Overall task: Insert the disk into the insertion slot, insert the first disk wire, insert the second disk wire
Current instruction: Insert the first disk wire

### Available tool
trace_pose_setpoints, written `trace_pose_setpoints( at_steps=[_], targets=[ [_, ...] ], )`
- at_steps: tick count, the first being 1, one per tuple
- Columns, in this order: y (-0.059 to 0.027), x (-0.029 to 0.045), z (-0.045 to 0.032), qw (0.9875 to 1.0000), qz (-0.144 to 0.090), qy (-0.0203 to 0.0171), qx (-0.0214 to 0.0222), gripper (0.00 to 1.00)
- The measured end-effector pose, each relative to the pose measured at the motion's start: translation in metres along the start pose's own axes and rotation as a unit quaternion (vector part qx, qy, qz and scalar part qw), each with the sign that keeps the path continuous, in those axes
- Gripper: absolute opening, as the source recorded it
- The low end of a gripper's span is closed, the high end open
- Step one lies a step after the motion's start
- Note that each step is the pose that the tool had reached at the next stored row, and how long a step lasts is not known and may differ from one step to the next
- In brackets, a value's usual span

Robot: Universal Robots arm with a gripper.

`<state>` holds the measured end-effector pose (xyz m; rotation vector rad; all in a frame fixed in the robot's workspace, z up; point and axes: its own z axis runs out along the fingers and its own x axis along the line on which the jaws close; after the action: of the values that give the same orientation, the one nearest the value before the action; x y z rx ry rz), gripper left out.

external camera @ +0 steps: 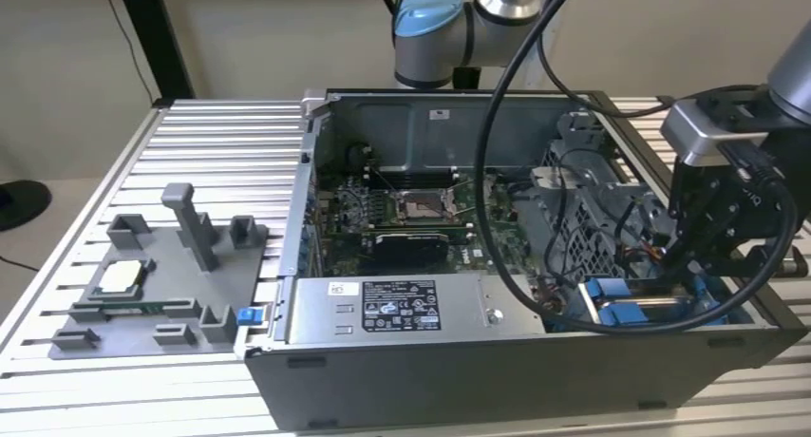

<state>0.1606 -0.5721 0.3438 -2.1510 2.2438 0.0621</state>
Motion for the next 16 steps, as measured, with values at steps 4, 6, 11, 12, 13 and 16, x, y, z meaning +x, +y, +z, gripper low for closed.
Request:
trace_pose_setpoints(
  at_steps=[4,6,11,12,13,16],
  targets=[
    [0.0000,0.0001,0.0016,1.0000,0.000,0.0007,0.0001,0.00],
    [0.0000,0.0001,0.0024,1.0000,0.000,0.0012,0.0002,0.00],
    [0.0001,0.0002,0.0035,1.0000,0.000,0.0017,0.0005,0.00],
    [0.0002,0.0002,0.0036,1.0000,0.000,0.0017,0.0006,0.00],
    [0.0002,0.0002,0.0039,1.0000,0.000,0.0017,0.0007,0.00],
    [0.0003,0.0003,0.0049,1.0000,0.000,0.0021,0.0010,0.00]
  ],
)
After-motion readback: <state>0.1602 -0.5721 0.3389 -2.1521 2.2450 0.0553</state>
